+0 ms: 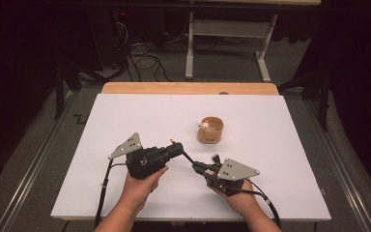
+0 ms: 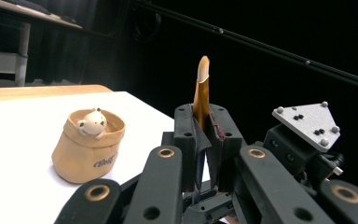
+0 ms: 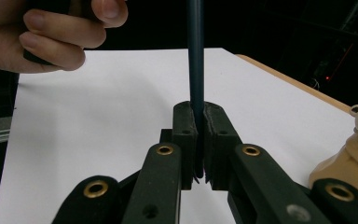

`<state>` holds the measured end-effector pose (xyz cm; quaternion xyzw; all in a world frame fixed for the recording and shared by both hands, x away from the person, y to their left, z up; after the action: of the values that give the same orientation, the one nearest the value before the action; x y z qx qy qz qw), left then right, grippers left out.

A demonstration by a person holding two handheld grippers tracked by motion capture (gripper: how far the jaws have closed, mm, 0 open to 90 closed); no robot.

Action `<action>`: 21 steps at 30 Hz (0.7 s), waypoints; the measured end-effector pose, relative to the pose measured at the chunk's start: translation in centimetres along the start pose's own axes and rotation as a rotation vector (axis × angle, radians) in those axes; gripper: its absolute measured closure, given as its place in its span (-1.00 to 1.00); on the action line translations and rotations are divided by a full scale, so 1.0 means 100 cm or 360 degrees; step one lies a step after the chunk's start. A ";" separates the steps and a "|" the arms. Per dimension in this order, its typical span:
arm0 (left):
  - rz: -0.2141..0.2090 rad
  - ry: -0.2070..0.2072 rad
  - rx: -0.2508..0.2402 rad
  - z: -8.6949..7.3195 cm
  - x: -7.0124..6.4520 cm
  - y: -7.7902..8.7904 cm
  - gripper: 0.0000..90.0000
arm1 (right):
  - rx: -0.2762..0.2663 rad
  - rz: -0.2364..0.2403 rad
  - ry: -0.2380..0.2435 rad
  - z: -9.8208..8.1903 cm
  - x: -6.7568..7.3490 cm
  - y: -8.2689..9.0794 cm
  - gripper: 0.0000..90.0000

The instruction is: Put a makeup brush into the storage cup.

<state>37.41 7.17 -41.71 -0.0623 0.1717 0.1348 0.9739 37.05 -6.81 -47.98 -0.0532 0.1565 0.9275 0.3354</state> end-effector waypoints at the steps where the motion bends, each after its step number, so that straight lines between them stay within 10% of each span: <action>1: 0.0001 -0.0001 0.0004 0.000 0.000 0.000 0.86 | 0.0000 0.0003 0.0003 0.000 0.000 0.000 0.90; 21: 0.0133 -0.0146 0.0081 -0.005 -0.001 0.002 0.86 | 0.0039 -0.0028 -0.0088 0.000 -0.002 -0.001 0.43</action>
<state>37.14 7.21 -42.17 -0.0241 0.1328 0.1735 0.9755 37.29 -6.85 -48.01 -0.0247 0.1579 0.9236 0.3485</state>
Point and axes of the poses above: each handheld gripper's, and its own axes: y roughly backward along the jaws, z roughly out of its top, x roughly to its left, the point moved 8 cm from there along -y, roughly forward along the jaws, and after that the axes turned 12 degrees about -z, right-handed, at the moved point
